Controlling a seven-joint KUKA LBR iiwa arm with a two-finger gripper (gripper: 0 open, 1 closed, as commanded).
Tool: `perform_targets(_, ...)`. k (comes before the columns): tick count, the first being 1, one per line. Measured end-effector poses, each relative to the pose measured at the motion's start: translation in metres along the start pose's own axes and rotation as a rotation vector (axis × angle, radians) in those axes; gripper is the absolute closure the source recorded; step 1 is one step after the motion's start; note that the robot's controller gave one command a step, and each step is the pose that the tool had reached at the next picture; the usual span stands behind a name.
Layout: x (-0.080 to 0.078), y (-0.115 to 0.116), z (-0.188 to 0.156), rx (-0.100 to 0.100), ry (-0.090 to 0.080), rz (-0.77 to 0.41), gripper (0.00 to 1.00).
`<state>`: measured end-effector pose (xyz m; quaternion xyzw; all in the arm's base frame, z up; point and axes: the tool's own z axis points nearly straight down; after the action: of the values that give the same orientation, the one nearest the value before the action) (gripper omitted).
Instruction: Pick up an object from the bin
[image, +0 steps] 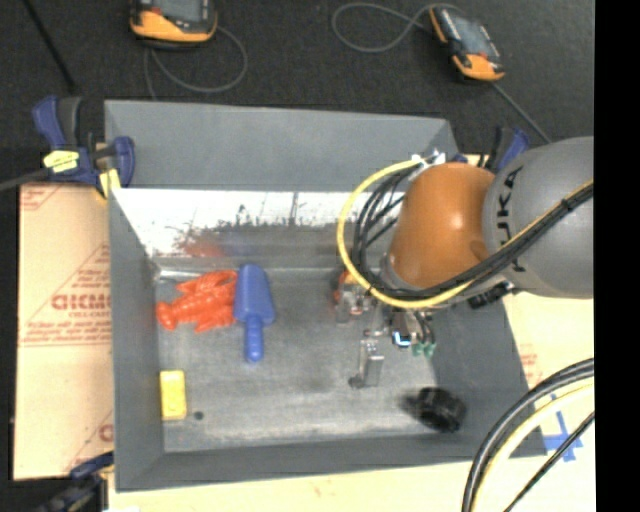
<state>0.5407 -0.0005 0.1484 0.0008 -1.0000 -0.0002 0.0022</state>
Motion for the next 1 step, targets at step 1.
perform_targets(1,-0.0008,-0.0001,-0.0043,0.000,-0.006,0.000,0.00)
